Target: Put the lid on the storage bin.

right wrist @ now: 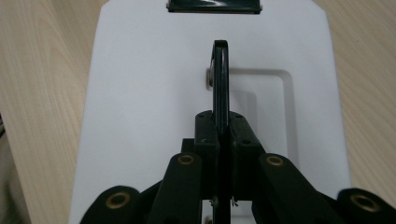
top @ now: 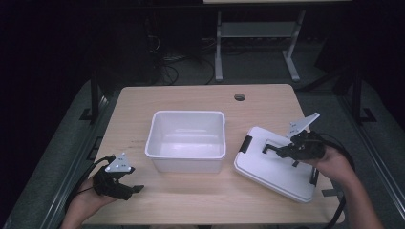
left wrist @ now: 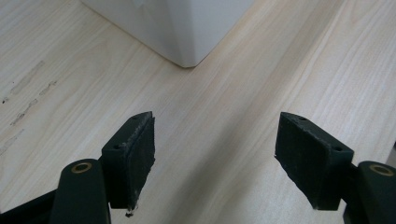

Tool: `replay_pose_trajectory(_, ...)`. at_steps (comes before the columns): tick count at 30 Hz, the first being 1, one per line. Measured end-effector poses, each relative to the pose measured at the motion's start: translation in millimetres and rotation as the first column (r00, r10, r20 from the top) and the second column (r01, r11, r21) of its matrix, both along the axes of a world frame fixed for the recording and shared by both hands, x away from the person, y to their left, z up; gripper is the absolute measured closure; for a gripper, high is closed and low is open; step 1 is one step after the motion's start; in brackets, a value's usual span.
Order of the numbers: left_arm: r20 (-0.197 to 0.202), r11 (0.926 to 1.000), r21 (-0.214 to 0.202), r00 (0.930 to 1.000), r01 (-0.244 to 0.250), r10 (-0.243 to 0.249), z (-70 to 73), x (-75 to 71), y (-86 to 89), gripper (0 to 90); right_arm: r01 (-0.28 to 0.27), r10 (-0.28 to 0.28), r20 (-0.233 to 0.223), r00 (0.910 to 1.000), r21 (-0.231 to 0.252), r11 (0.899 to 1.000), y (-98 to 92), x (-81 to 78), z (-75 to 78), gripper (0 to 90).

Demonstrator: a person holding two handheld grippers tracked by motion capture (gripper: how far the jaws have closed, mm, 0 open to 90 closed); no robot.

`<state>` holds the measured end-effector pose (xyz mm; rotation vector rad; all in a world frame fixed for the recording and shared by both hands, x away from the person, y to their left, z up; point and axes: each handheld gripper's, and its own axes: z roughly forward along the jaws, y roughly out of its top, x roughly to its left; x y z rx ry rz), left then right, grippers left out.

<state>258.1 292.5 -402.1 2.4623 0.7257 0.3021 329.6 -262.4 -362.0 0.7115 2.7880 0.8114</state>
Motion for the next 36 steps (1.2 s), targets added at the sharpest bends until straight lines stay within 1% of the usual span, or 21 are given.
replay_pose_trajectory(4, 0.005, 1.0000, -0.009, 1.0000, -0.004, 0.004, 0.1, -0.3, 1.0, 28.6, -0.001, 0.001, 0.001, 1.0000, -0.005, 1.000, -0.1, 0.4, 8.2, 83.8)
replay_pose_trajectory(11, 0.004, 0.9999, -0.012, 1.0000, -0.006, 0.006, 0.7, -0.3, 1.6, 28.7, -0.005, 0.005, 0.015, 0.9999, 0.010, 1.000, -1.5, -0.7, 25.6, 83.8)
replay_pose_trajectory(18, -0.001, 0.9999, -0.014, 1.0000, -0.004, 0.004, -0.3, -0.1, 0.8, 28.5, -0.033, 0.033, 0.016, 0.9993, -0.003, 0.999, 2.3, -1.2, 44.7, 83.8)
replay_pose_trajectory(25, 0.006, 0.9998, -0.018, 1.0000, -0.004, 0.004, 0.7, -1.1, 0.3, 28.4, -0.049, 0.049, 0.041, 0.9980, -0.014, 0.999, 6.2, -1.4, 64.7, 83.8)
replay_pose_trajectory(30, 0.003, 0.9999, -0.014, 1.0000, -0.001, 0.001, 0.2, -0.9, 0.3, 28.4, -0.051, 0.051, 0.056, 0.9971, -0.009, 0.999, 6.7, -2.9, 80.4, 83.8)
replay_pose_trajectory(36, 0.003, 0.9999, -0.014, 1.0000, 0.000, 0.000, 0.6, -1.1, 0.6, 28.3, -0.061, 0.062, 0.071, 0.9956, -0.017, 0.998, 8.2, -2.7, 94.7, 83.9)
